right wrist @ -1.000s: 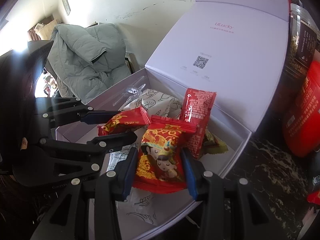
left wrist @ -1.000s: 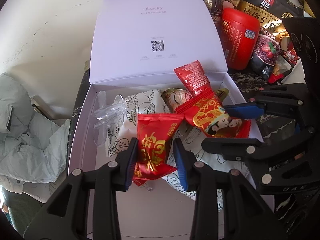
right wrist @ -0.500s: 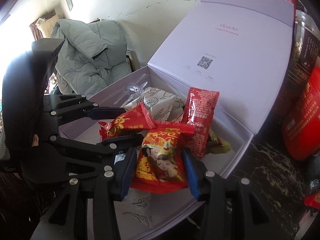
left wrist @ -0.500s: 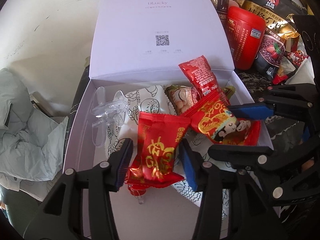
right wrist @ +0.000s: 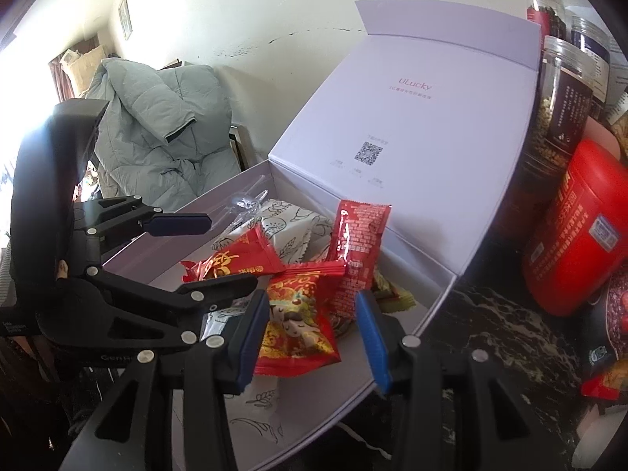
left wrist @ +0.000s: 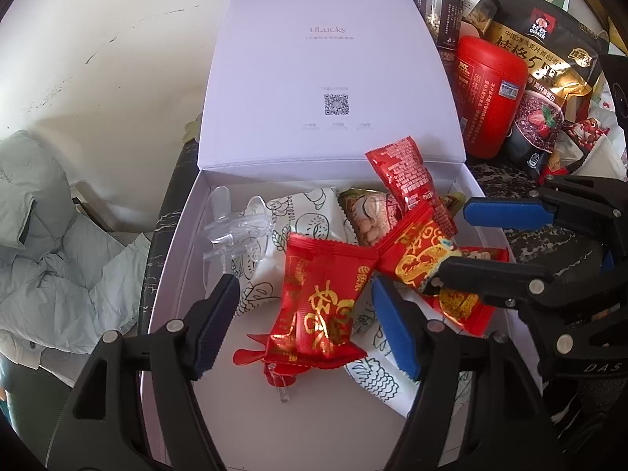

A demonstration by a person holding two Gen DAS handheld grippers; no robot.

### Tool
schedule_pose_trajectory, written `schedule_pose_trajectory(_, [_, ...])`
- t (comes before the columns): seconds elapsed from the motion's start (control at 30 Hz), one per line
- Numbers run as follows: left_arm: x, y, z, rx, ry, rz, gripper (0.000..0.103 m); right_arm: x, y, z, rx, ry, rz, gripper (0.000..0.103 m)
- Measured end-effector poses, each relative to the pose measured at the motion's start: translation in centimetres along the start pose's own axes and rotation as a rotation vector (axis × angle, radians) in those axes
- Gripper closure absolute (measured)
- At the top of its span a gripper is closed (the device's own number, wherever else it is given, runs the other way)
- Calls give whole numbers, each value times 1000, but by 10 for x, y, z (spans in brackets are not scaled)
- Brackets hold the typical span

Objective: Organize objects
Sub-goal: 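Lower both red candy packets into the box and open both grippers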

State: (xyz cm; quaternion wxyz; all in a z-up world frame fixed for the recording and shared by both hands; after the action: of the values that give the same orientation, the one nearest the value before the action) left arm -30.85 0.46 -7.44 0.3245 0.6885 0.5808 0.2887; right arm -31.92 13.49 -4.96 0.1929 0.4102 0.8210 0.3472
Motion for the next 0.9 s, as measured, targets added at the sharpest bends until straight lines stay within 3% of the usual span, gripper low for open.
schedule_pose_trajectory(0.03, [-1,1,-1,5,4,-12,33,1,0,0,-2,-2,0,72])
schedule_pose_trajectory(0.3, [-10,20,-4,73,36,-12,27,-5,2,2,-10,24,5,72])
schedule_pose_trajectory(0.4, [-13,22,-4,80,43,-9,23,-3,2,2,-3,12,21,50])
schedule_pose_trajectory(0.53, [-14,26,-2,94,50,6,22,-2,9,2,16,7,34,41])
schedule_pose_trajectory(0.67, [-14,27,1,85,68,30,22,-3,17,2,26,9,63,38])
schedule_pose_trajectory(0.8, [-12,32,5,94,74,34,22,-3,25,4,35,4,94,29])
schedule_pose_trajectory(0.9, [-12,39,6,110,84,19,16,-2,33,6,58,-10,114,18])
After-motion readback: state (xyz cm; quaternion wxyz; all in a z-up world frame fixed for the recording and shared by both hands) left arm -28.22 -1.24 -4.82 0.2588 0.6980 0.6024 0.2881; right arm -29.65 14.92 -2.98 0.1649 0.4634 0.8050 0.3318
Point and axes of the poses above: each gripper's, at about its wrist camera, not at the fingertips, and y roughly against the way its jaws point, x to its right, z to its underside, the point moved 2 cm from there along -y, roughly the way its jaws point, and after that the axes turned 6 degrees about y, right-handed, at the moved point
